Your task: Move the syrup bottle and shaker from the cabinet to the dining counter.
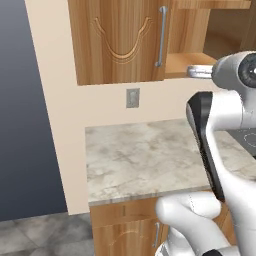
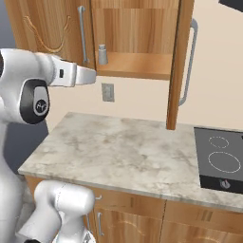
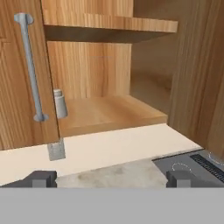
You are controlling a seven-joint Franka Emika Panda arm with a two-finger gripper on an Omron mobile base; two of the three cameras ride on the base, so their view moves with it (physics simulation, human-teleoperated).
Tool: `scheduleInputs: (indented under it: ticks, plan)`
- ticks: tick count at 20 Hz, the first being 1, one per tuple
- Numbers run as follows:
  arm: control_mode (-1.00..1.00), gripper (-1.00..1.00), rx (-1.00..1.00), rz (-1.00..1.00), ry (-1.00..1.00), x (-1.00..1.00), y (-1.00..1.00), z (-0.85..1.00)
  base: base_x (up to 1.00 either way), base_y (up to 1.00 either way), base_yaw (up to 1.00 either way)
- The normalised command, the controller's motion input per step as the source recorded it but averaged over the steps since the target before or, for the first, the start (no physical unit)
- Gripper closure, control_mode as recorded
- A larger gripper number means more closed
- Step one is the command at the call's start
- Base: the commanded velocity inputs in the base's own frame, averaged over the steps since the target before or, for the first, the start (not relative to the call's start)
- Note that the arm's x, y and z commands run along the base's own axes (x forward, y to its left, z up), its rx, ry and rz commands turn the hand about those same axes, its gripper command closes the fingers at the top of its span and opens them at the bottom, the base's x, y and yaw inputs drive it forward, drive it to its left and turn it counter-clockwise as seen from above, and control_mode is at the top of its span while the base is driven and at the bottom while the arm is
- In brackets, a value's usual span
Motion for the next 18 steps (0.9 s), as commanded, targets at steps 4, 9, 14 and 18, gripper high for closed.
scheduleInputs:
  ticks: [4, 9, 14, 18]
  plan:
    - [-1.00, -1.00, 0.00, 0.35, -0.26, 0.00, 0.49, -0.09, 0.00, 0.00, 0.00]
    - [-1.00, -1.00, 0.00, 0.19, -0.22, 0.01, 0.54, 0.00, 0.00, 0.00, 0.00]
    - [-1.00, -1.00, 0.00, 0.06, -0.14, 0.38, 0.43, 0.04, 0.00, 0.00, 0.00]
    - [-1.00, -1.00, 0.00, 0.00, -0.07, 0.52, 0.24, 0.13, 0.00, 0.00, 0.00]
